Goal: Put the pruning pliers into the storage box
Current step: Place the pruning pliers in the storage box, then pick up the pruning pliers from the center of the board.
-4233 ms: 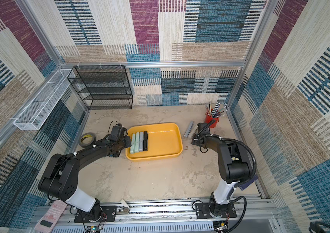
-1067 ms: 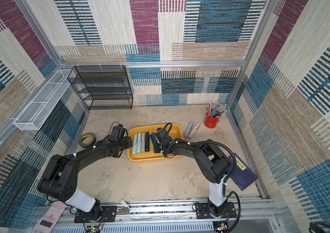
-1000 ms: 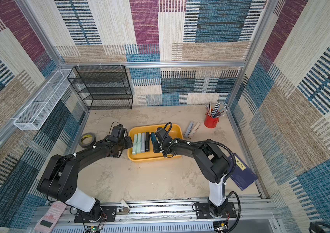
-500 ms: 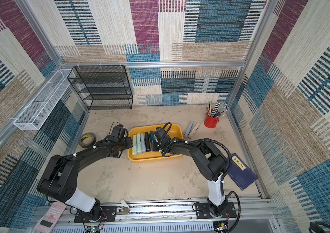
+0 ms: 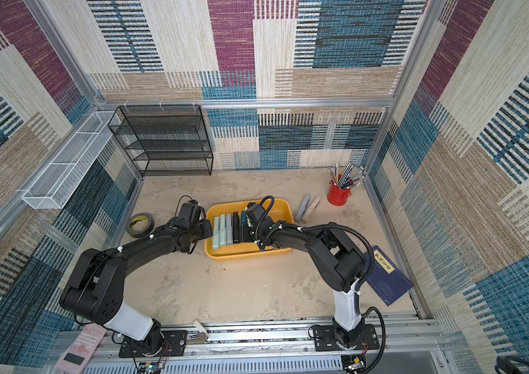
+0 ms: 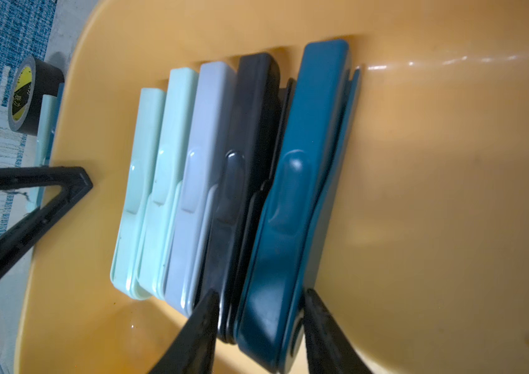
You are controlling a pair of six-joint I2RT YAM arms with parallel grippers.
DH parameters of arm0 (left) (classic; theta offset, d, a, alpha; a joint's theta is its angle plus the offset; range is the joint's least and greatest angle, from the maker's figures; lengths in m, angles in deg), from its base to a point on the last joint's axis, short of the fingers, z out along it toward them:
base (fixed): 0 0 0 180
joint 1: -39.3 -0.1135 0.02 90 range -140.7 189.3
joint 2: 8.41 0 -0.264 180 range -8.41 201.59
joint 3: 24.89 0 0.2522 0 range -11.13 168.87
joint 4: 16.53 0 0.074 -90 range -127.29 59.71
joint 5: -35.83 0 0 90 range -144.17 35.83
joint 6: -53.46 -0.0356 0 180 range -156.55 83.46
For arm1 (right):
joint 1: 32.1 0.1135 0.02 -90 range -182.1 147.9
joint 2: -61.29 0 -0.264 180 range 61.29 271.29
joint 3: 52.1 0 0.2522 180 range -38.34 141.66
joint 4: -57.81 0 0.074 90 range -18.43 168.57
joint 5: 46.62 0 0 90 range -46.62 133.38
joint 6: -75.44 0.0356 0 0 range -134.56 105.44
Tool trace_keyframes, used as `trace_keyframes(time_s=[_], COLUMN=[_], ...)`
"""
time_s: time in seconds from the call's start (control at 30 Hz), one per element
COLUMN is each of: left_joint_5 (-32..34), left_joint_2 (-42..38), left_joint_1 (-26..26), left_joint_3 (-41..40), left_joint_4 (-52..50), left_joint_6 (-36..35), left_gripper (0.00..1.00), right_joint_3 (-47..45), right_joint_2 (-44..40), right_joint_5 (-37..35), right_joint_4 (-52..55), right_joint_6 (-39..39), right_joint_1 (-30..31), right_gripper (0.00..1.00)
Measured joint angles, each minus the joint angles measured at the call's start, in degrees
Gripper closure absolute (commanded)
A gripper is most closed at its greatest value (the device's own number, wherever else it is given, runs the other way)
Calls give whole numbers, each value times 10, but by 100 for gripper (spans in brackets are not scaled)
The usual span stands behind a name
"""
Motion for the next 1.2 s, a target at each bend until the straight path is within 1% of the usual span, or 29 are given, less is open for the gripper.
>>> trace_keyframes(time_s=[0.23, 0.33, 0.47, 0.57, 0.7, 0.77, 0.9, 0.97, 1.07, 1.2], left_joint_5=[1, 1, 2, 3, 7, 9, 12, 12, 12, 13], left_joint_2=[-3, -4, -5, -7, -9, -10, -11, -11, -11, -10], left_joint_1=[1, 1, 1, 1, 1, 2, 2, 2, 2, 2], left_joint_3=[-2, -2, -2, -2, -2, -2, -2, -2, 0, 3], left_joint_4=[0, -4, -7, -13, -19, -21, -23, -23, -26, -33], left_joint_6=[-1, -2, -3, -6, -10, -12, -16, -16, -17, -19], left_gripper=[91, 91, 91, 91, 91, 91, 91, 91, 91, 91], right_joint_3=[0, 3, 3, -5, -28, -46, -89, -110, -131, -135], right_joint_2=[3, -3, -40, -83, -138, -165, -205, -219, -224, -194], right_joint_5=[6, 6, -5, -25, -45, -57, -84, -94, -95, -102], right_joint_4=[-3, 3, 15, 26, 43, 50, 63, 68, 67, 61], right_joint_6=[3, 4, -7, -17, -33, -38, -50, -52, -56, -60], right_joint_1=[0, -2, -14, -39, -85, -118, -199, -232, -276, -314], right_gripper=[56, 54, 51, 49, 48, 48, 39, 38, 37, 36])
